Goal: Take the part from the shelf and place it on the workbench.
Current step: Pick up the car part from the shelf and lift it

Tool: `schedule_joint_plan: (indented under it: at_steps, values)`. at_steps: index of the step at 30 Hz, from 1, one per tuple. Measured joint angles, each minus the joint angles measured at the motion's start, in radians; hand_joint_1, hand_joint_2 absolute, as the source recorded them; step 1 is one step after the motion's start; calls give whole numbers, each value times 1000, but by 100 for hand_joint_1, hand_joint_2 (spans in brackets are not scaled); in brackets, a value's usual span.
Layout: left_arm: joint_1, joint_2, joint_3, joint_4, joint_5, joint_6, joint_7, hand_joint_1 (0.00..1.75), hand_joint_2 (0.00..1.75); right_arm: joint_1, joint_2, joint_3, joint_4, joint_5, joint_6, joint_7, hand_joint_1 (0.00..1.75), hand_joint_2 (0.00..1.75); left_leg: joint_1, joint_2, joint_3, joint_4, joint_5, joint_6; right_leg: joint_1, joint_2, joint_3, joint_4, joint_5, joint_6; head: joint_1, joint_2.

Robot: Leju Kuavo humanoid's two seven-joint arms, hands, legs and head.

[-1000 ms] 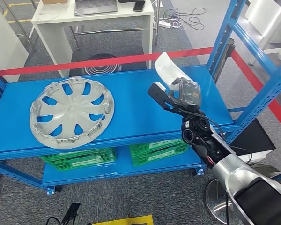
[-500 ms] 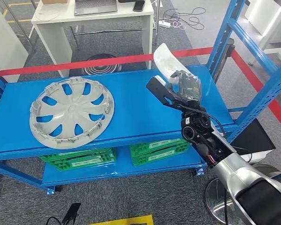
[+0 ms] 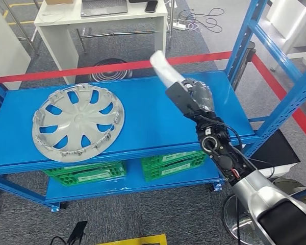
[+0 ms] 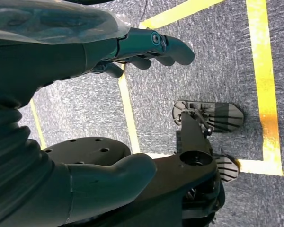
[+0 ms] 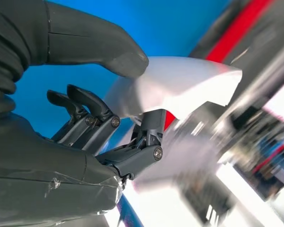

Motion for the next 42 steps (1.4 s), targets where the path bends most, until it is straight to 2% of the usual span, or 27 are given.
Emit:
schedule_joint_plan:
  at_steps: [3, 7, 23, 26, 31, 33, 37, 42]
  values:
    - [2, 0, 0, 0, 10, 2, -3, 0, 175, 25, 3, -28, -57, -199, 31, -106, 175, 175, 0, 0, 0, 0, 0, 0, 0, 0, 0, 0, 0, 0, 0, 0]
    - [7, 0, -2, 0, 21, 6, -3, 0, 175, 49, 3, -60, -145, -329, 46, -147, 175, 175, 0, 0, 0, 0, 0, 0, 0, 0, 0, 0, 0, 0, 0, 0]
    - [11, 0, -25, 0, 28, 7, -2, 0, 175, 103, -18, -150, -329, -417, 77, -179, 175, 175, 0, 0, 1, 0, 0, 0, 0, 0, 0, 0, 0, 0, 0, 0]
    - [11, 0, -27, 0, 28, 7, 0, 0, 175, 120, -22, -169, -348, -525, 177, -206, 175, 175, 0, 0, 1, 0, 0, 0, 0, 0, -1, 0, 0, 0, 0, 0]
    - [8, 0, -44, 0, 31, 8, 7, 0, 175, 160, -24, -209, -361, -799, 504, -273, 175, 175, 0, 0, 1, 0, 0, 0, 0, 0, 0, 0, 0, 0, 0, 0]
    - [7, -1, -50, 0, 36, 9, 8, 0, 175, 171, -24, -219, -362, -859, 588, -289, 175, 175, 0, 0, 1, -1, 0, 0, 0, 0, 0, 0, 0, 0, 0, 0]
    - [6, -2, -62, 0, 43, 10, 8, 0, 175, 189, -24, -233, -357, -900, 668, -303, 175, 175, 0, 0, 1, -1, 0, 0, 0, 0, 0, 0, 0, 0, 0, 0]
    - [3, -2, -74, 0, 45, 10, 7, 0, 175, 205, -24, -246, -347, -917, 707, -310, 175, 175, 0, 0, 1, -1, 0, 0, 0, 0, 0, 0, 0, 0, 0, 0]
